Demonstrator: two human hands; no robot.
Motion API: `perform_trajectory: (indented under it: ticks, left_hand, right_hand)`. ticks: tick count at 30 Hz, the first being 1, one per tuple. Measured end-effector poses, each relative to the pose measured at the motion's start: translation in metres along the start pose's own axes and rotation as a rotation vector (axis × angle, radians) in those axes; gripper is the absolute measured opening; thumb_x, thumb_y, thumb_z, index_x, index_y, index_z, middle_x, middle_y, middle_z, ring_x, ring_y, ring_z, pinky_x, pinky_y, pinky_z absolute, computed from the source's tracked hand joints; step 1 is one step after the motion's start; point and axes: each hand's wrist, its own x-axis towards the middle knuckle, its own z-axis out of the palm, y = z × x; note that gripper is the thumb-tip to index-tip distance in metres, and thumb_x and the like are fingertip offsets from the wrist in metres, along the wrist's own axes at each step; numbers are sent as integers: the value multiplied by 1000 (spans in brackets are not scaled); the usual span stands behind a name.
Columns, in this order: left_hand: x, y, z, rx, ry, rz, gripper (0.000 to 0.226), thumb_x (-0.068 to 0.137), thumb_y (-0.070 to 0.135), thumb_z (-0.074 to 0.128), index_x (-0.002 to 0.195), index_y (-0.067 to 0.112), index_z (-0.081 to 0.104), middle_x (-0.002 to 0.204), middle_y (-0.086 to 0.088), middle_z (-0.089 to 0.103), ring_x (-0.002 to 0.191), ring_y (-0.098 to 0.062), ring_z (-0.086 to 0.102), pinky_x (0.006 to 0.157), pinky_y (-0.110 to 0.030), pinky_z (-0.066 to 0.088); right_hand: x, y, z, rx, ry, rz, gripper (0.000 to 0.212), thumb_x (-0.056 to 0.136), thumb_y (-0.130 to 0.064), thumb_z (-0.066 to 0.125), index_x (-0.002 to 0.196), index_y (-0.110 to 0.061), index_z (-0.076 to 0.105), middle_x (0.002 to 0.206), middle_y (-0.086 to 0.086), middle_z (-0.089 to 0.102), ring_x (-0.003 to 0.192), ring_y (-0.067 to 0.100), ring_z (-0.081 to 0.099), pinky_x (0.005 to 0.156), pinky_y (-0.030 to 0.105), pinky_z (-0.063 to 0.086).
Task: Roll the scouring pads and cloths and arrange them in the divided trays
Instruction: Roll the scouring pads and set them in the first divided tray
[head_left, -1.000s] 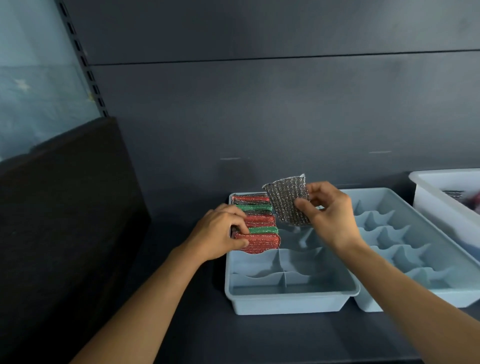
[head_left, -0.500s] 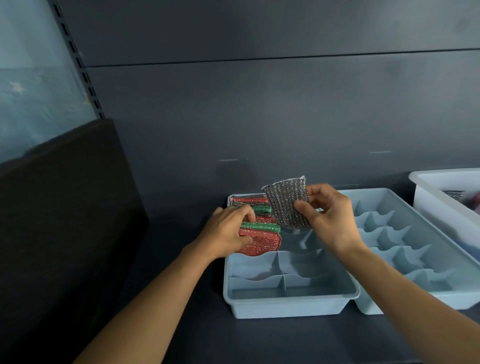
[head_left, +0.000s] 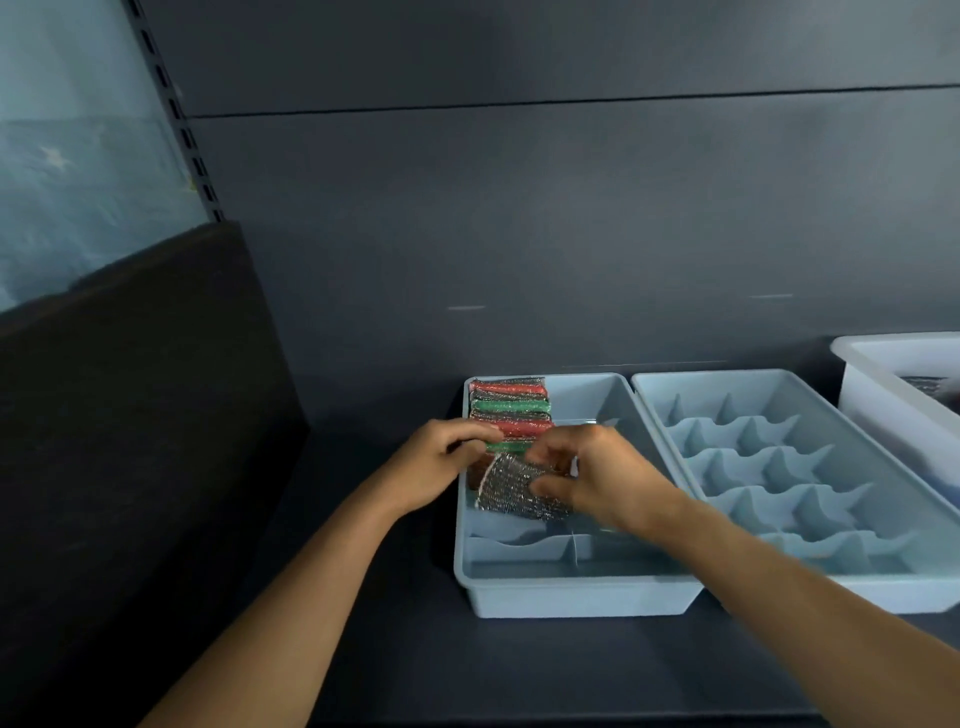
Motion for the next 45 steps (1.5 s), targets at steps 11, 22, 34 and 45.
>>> perform_trajectory:
  ticks: [11,22,34,45]
  left_hand:
    - [-6,15,2,66,90,-83,34,99,8,50,121,28,66,123,12,65,119,-3,56,106,-36,45]
    - [42,133,75,-17,195,204,21,92,18,61,110,24,69,102,14,73,100,0,66,94,-37,53]
    - [173,290,300,8,-146,327,25,92,12,62,115,12,69,110,-2,72,98,-12,66,92,-20,48]
    - [244,317,380,937,-629,46,110,65,58,81,151,18,26,156,-6,34,138,-29,39,109,-44,39]
  right_hand:
    - [13,-6,26,-451,-86,-242,32,89,-26,62,120,-21,60,120,2,53,113,22,51,84,34,47]
    - [-66,70,-109,-134,267,-39,24,84,-32,62,105,-22,70,102,-5,65,94,15,62,85,37,50]
    - [-182,259,-304,-360,316,558,16,86,-20,63,99,-13,70,102,11,71,94,31,65,84,40,52]
    - [-195,319,-321,-566,-148,773,31,86,-44,61,95,-14,54,92,0,60,85,22,61,75,33,52]
